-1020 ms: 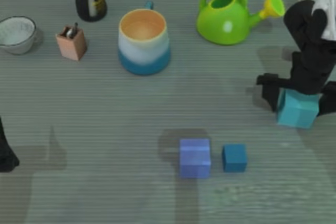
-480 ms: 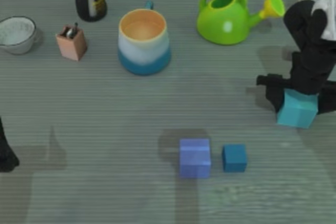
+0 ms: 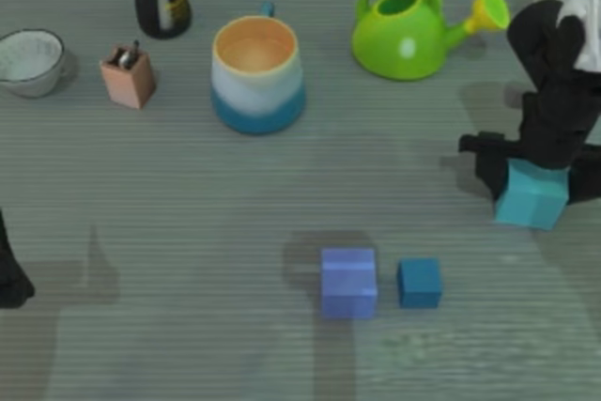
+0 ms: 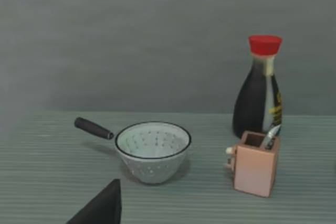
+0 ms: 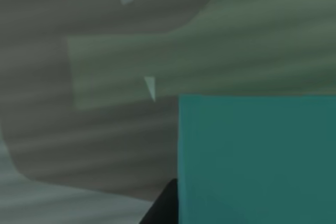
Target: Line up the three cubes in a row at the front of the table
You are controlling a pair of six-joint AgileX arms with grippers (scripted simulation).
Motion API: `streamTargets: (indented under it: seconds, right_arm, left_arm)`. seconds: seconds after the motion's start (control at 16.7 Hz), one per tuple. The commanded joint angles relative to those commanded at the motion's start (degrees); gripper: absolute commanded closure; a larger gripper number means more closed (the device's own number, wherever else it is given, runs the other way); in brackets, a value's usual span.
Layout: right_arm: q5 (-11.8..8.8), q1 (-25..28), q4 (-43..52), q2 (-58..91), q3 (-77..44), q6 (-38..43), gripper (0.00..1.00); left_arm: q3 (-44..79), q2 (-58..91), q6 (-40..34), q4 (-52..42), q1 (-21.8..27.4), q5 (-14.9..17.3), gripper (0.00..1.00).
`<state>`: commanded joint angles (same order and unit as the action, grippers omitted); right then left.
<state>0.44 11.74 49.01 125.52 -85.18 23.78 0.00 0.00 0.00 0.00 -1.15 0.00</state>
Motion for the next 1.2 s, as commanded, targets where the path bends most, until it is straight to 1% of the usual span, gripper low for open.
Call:
streamTargets:
  seconds: [0.12, 0.48, 0.72, 0.84, 0.9, 1.02, 1.2]
  right_arm:
    - [0.01, 0.17, 2.17, -0.69, -1.46, -0.06, 1.00]
    - [-0.04, 0.45, 12.96, -4.93, -7.78, -0.10, 1.00]
    - [-0.07, 0.16, 13.34, -5.05, -8.06, -0.03, 1.00]
    - [-0.06, 0.98, 13.80, -4.50, -8.87, 0.60, 1.00]
    - [-0.04, 2.30, 14.52, -3.65, -10.19, 1.61, 1.00]
    - [0.01, 6.58, 16.71, -1.08, -14.65, 4.77, 1.00]
    - [0.11, 15.82, 21.30, 4.16, -24.28, 11.57, 1.00]
  left_arm:
    - [0.00, 0.00, 0.00, 0.00, 0.00, 0.00, 0.00]
    - [0.00, 0.00, 0.00, 0.00, 0.00, 0.00, 0.00]
    - [0.00, 0.00, 0.00, 0.00, 0.00, 0.00, 0.00]
    - [0.00, 0.00, 0.00, 0.00, 0.00, 0.00, 0.00]
    - [0.00, 0.00, 0.00, 0.00, 0.00, 0.00, 0.00]
    - [0.00, 0.00, 0.00, 0.00, 0.00, 0.00, 0.00]
    - [0.00, 0.00, 0.00, 0.00, 0.00, 0.00, 0.00]
